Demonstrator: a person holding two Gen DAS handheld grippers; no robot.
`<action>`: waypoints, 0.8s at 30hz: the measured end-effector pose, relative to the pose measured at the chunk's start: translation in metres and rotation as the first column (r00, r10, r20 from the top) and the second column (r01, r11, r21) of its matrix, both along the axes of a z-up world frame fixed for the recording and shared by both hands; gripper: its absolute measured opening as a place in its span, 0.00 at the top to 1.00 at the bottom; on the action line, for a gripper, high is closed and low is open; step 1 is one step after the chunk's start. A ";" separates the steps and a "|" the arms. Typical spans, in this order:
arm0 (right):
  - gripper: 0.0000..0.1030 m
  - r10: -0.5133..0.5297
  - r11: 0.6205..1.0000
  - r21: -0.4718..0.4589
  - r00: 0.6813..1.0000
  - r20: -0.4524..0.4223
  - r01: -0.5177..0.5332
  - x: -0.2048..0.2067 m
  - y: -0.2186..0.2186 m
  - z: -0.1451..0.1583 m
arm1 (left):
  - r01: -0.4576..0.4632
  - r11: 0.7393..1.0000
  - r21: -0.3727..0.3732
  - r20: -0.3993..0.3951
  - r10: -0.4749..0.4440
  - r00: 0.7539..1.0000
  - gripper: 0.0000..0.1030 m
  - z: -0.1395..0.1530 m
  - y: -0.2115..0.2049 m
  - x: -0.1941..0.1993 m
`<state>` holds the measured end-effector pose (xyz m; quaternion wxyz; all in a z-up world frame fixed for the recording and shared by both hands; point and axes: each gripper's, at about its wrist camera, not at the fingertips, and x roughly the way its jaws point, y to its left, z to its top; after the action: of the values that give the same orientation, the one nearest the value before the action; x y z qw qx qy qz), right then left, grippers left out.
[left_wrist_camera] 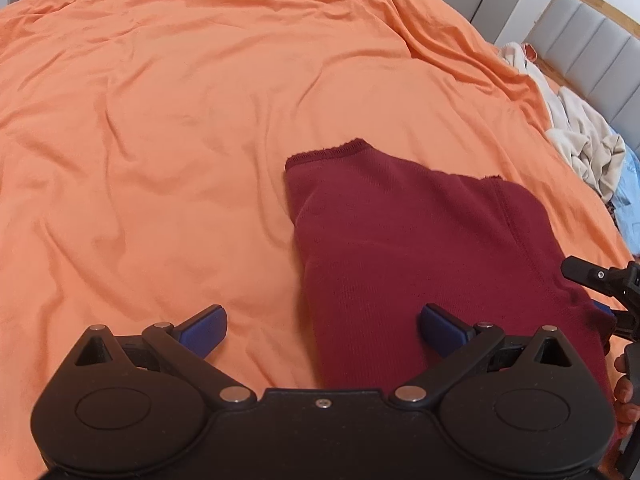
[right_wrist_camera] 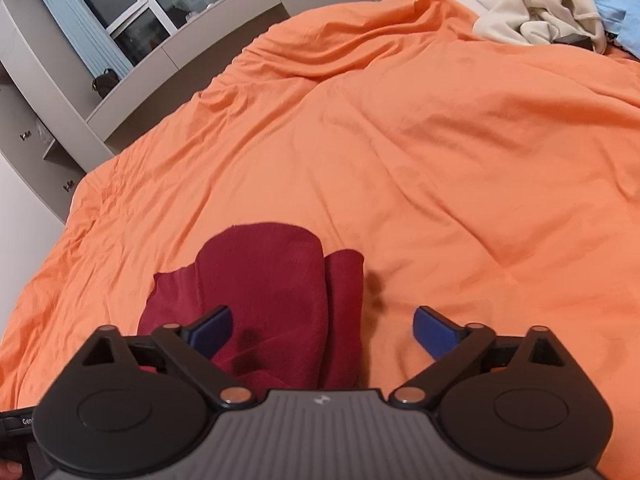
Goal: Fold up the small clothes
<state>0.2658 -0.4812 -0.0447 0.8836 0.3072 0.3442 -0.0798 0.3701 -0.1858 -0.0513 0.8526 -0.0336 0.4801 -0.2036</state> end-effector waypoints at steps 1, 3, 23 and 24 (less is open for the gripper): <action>0.03 0.005 1.000 -0.002 1.000 -0.007 -0.005 0.002 0.002 -0.002 | 0.004 1.000 0.000 -0.003 -0.004 1.000 0.00 -0.002 -0.001 0.001; 0.07 0.007 1.000 -0.020 1.000 -0.011 -0.007 0.003 0.005 -0.003 | 0.006 1.000 -0.010 -0.015 -0.006 1.000 0.00 -0.008 -0.003 0.003; 0.83 -0.018 0.996 -0.086 0.999 0.037 0.021 -0.019 0.018 0.010 | 0.017 0.999 -0.042 -0.045 -0.019 0.999 0.00 -0.019 -0.011 0.011; 0.83 -0.032 0.997 -0.073 0.999 0.035 0.035 -0.022 0.017 0.009 | 0.027 0.999 -0.036 -0.041 -0.029 0.999 0.00 -0.018 -0.014 0.012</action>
<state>0.2439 -0.4640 -0.0357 0.8985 0.2816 0.3210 -0.1020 0.3818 -0.1996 -0.0696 0.8387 -0.0464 0.4945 -0.2235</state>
